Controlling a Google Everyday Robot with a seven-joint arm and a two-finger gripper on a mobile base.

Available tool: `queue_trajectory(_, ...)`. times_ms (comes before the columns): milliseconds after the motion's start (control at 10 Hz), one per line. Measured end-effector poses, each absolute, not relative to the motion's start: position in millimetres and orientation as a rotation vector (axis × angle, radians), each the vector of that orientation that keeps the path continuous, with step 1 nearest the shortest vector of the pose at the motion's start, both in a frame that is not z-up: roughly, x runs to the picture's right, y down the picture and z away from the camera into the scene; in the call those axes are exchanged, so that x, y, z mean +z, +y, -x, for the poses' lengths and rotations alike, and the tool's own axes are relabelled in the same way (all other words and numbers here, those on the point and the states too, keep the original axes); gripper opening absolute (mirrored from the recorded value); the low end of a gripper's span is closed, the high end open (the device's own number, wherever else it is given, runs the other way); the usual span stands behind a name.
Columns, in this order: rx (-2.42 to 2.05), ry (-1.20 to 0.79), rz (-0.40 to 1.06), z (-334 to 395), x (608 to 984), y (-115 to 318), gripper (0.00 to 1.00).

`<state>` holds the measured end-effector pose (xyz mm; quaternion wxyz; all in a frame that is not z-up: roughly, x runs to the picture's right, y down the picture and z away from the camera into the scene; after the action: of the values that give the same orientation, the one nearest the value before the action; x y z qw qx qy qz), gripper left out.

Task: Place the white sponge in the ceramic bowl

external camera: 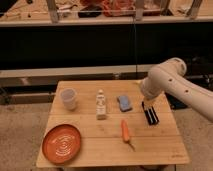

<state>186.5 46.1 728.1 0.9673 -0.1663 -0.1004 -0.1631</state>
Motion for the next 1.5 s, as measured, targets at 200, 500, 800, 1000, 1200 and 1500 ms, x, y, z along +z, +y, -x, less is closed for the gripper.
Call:
queue_trajectory(200, -0.37, -0.23, 0.338, -175.6, 734.1, 44.9, 0.8)
queue_trajectory(500, -0.426, -0.257, 0.34, -164.6, 741.8, 42.8, 0.8)
queue_trajectory(800, -0.489, -0.296, 0.348, -148.5, 755.5, 44.4, 0.8)
queue_trajectory(1000, -0.532, -0.307, 0.35, -146.9, 765.2, 42.7, 0.8)
queue_trajectory(1200, -0.568, -0.324, 0.355, -139.0, 774.8, 41.8, 0.8)
queue_trajectory(1500, -0.607, -0.339, 0.368, -134.2, 789.2, 43.1, 0.8)
